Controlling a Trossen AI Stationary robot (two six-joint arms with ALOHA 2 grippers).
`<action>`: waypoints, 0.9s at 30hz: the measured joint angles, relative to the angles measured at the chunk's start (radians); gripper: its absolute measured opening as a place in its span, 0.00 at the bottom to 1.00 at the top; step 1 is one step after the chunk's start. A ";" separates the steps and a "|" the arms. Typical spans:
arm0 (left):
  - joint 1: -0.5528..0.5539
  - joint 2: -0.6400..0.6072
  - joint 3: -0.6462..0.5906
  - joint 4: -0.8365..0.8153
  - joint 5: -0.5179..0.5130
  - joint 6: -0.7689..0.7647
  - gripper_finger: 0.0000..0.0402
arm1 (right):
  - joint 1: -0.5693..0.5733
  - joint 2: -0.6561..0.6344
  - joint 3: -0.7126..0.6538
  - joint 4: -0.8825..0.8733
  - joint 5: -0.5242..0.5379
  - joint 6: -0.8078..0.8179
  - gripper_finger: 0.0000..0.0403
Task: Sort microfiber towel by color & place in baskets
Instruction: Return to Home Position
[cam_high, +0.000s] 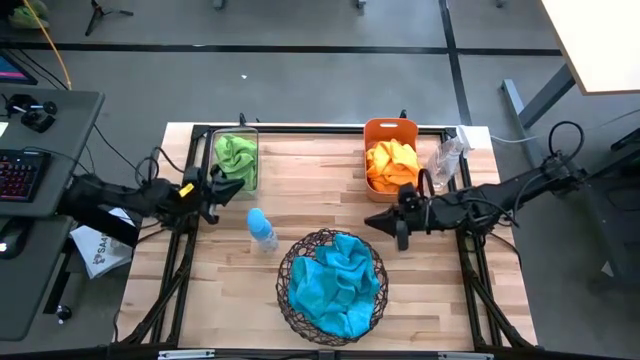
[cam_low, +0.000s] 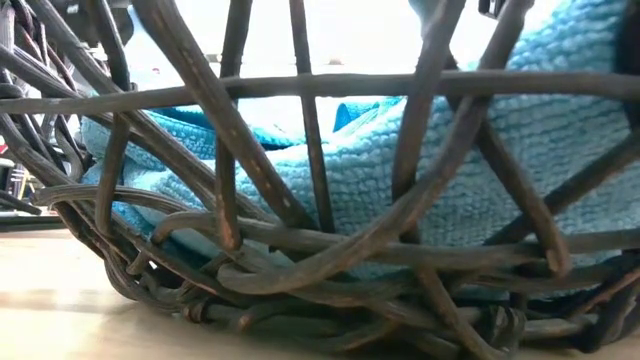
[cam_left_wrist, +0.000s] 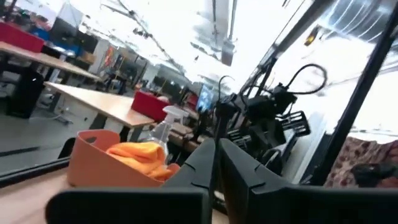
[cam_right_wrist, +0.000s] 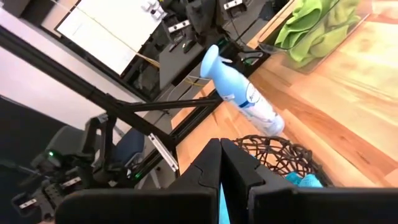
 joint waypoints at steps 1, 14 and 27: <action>0.008 -0.037 -0.027 0.001 0.011 -0.006 0.02 | -0.006 0.000 0.000 0.000 -0.001 0.000 0.00; 0.031 -0.289 -0.116 -0.333 0.098 -0.199 0.00 | -0.036 -0.039 0.000 -0.137 -0.071 0.008 0.00; 0.031 -0.285 -0.115 -0.343 0.111 -0.237 0.00 | -0.052 -0.145 -0.092 -0.198 -0.190 -0.122 0.00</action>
